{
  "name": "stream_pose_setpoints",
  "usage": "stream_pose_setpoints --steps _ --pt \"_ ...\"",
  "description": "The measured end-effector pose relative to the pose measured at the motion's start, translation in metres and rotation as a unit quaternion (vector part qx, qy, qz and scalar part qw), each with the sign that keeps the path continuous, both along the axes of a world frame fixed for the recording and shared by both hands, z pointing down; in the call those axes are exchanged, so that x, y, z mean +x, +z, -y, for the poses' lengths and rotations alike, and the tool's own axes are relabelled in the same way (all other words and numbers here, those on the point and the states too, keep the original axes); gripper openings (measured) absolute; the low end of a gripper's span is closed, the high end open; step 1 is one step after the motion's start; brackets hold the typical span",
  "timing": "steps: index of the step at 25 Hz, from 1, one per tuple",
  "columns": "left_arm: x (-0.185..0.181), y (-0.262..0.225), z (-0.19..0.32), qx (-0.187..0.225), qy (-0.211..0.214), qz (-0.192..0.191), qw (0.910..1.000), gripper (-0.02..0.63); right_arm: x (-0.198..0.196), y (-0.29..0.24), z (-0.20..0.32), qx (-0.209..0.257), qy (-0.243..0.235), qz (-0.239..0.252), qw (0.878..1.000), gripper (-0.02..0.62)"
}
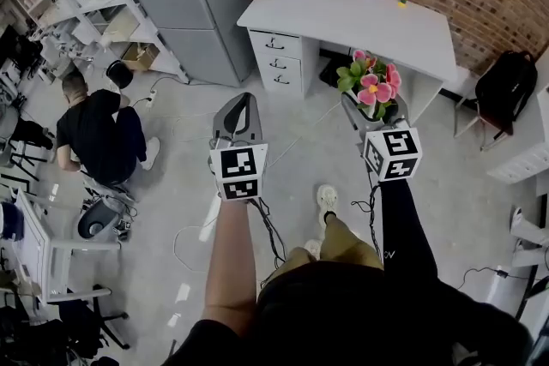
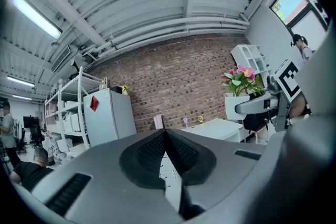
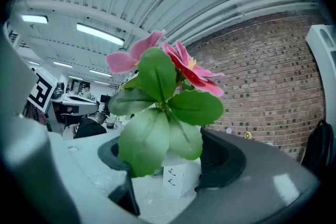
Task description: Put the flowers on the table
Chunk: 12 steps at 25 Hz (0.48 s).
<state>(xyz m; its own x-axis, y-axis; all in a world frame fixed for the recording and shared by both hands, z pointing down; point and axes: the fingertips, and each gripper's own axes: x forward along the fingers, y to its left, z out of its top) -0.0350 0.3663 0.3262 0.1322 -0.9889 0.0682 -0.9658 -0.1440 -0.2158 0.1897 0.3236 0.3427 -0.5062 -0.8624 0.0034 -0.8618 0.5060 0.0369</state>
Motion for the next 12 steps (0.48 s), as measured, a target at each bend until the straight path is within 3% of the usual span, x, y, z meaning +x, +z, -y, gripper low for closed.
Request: stream_pose_setpoints --steps 6,12 --pt "-0.020 0.004 0.049 -0.001 -0.011 0.004 0.9999 0.009 -0.025 0.004 0.056 0.002 -0.016 0.007 1.000 0.336" --pt "-0.038 0.011 0.131 -0.002 -0.021 0.009 0.9997 0.009 -0.046 0.008 0.147 0.006 -0.035 0.024 0.999 0.335"
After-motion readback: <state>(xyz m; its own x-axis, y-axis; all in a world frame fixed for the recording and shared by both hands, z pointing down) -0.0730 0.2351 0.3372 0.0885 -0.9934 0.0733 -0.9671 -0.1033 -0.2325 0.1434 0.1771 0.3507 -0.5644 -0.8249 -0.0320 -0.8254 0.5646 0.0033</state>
